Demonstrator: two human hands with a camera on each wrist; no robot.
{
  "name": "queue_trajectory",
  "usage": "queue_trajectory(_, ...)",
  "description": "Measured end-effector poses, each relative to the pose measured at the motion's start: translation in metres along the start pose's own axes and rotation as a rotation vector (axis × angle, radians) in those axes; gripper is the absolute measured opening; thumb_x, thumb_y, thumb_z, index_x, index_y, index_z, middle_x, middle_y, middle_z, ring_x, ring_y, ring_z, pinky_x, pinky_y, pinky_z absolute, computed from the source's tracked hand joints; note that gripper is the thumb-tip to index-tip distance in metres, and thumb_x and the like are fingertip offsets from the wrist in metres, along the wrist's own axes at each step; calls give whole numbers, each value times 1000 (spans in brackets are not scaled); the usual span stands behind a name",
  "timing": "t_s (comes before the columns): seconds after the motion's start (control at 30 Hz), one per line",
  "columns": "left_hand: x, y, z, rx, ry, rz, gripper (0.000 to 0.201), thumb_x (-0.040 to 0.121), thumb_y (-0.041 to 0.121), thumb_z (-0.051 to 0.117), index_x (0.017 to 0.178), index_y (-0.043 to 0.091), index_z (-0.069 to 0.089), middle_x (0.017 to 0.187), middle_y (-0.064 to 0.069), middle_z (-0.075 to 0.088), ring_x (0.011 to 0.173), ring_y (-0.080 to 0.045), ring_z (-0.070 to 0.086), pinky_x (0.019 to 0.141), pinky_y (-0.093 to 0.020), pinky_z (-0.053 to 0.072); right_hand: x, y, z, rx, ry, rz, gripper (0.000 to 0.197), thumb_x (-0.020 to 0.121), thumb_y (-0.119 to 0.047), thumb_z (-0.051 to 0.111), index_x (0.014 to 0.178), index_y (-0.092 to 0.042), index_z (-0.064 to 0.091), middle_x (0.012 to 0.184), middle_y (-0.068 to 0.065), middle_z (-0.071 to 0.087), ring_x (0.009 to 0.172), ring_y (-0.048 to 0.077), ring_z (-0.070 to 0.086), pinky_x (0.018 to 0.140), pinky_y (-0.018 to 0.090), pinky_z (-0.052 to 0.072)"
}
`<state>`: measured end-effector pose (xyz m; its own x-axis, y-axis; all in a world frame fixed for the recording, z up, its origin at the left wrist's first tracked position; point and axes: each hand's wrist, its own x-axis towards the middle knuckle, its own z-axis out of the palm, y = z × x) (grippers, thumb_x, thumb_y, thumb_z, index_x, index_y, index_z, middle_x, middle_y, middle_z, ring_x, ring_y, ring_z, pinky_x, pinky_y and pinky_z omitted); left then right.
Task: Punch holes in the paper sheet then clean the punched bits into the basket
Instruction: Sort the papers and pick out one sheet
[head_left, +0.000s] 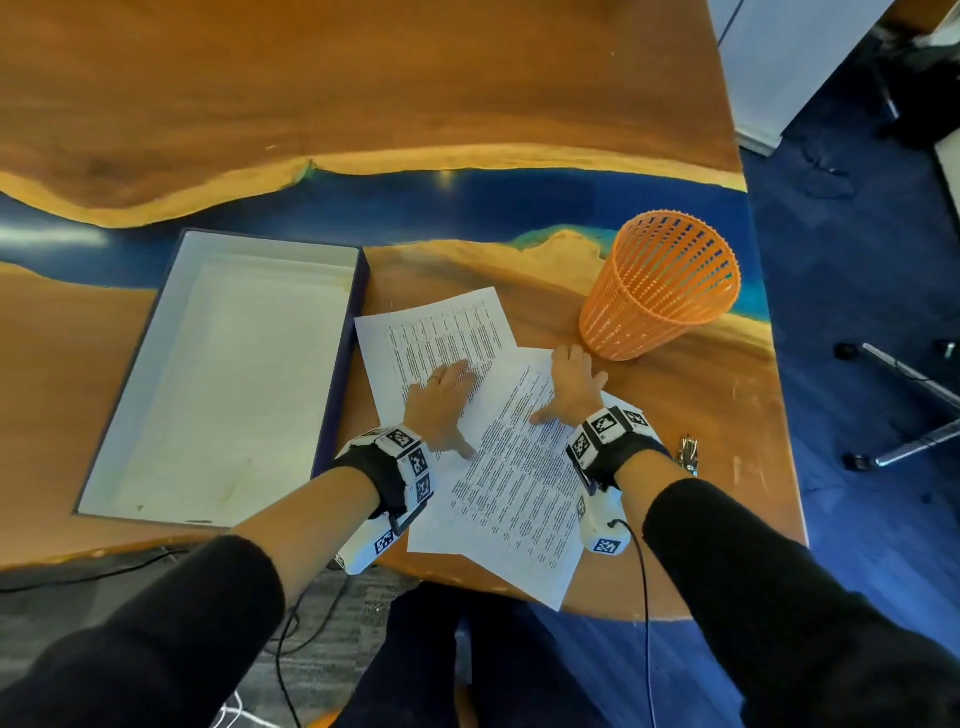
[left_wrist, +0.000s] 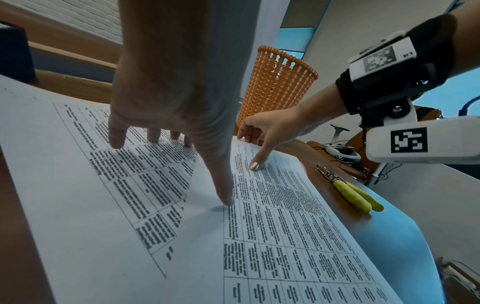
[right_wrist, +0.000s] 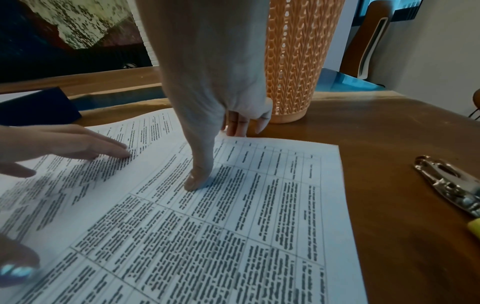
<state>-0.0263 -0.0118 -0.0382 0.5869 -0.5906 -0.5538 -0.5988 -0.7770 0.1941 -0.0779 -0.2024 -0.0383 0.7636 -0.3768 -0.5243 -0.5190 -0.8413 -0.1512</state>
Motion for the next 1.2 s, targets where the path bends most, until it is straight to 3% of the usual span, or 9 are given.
queue_trajectory(0.2, 0, -3, 3, -48, -2, 13, 119, 62, 52, 81, 152, 20, 9, 161, 1, -2, 149, -24, 5, 114, -58, 22, 0, 3, -2, 74, -80, -30, 89, 60, -32, 85, 130, -11, 34, 130, 8, 48, 121, 28, 43, 102, 52, 28)
queue_trajectory(0.3, 0, -4, 2, -83, 7, 23, 115, 64, 53, 79, 152, 21, 13, 161, 2, 0, 149, -23, 6, 114, -59, 19, -5, 5, -5, 86, -58, -97, 57, 75, -24, 75, 124, -14, 49, 128, 8, 46, 123, 28, 42, 102, 51, 24)
queue_trajectory(0.43, 0, -5, 5, -181, 65, 21, 101, 68, 55, 76, 148, 18, 25, 160, 2, 10, 147, -21, 12, 113, -58, 18, -8, 9, -9, 329, 65, -188, 10, 85, -12, 64, 94, -9, 67, 107, 6, 64, 107, 23, 52, 93, 47, 26)
queue_trajectory(0.6, 0, -4, 14, -663, 291, 11, 62, 78, 33, 76, 129, 7, 51, 132, -9, 49, 120, -24, 48, 93, -32, 37, -5, 3, -31, 522, 205, -309, 4, 81, -11, 69, 81, -7, 71, 83, 10, 71, 80, 24, 63, 77, 43, 52)
queue_trajectory(0.7, -9, -6, 14, -969, 305, 73, 42, 85, 14, 70, 123, 1, 57, 113, -14, 63, 102, -25, 59, 87, -35, 44, -5, -7, -46, 619, 312, -383, 3, 83, -4, 66, 83, -4, 69, 81, 11, 69, 78, 25, 62, 76, 35, 50)
queue_trajectory(0.83, -17, -15, 2, -929, 358, 98, 29, 92, 19, 62, 115, 3, 63, 103, -15, 68, 93, -35, 65, 83, -50, 52, 3, -20, -59, 561, 369, -437, 3, 83, -7, 65, 84, -7, 68, 80, 2, 65, 76, 16, 57, 71, 24, 44)
queue_trajectory(1.0, -12, -56, -25, -873, 477, -14, 35, 91, 23, 56, 111, -5, 65, 98, -19, 67, 86, -27, 62, 82, -42, 50, 13, -18, -65, 493, 391, -341, 6, 80, -7, 69, 86, -8, 66, 79, 5, 64, 77, 22, 59, 71, 37, 50)
queue_trajectory(1.1, -13, -82, -46, -806, 576, -77, 19, 91, 19, 57, 84, 3, 64, 77, -16, 63, 68, -22, 53, 65, -30, 40, 15, -11, -64, 496, 410, -263, 6, 83, -1, 63, 89, -1, 65, 82, 13, 64, 76, 19, 54, 67, 33, 46)
queue_trajectory(1.2, -15, -104, -59, -793, 616, -158, 15, 92, 19, 57, 86, 6, 62, 81, -16, 66, 72, -26, 56, 68, -34, 44, 14, -7, -53, 466, 375, -232, 8, 84, 0, 59, 89, 2, 64, 87, 18, 67, 77, 23, 56, 71, 37, 50)
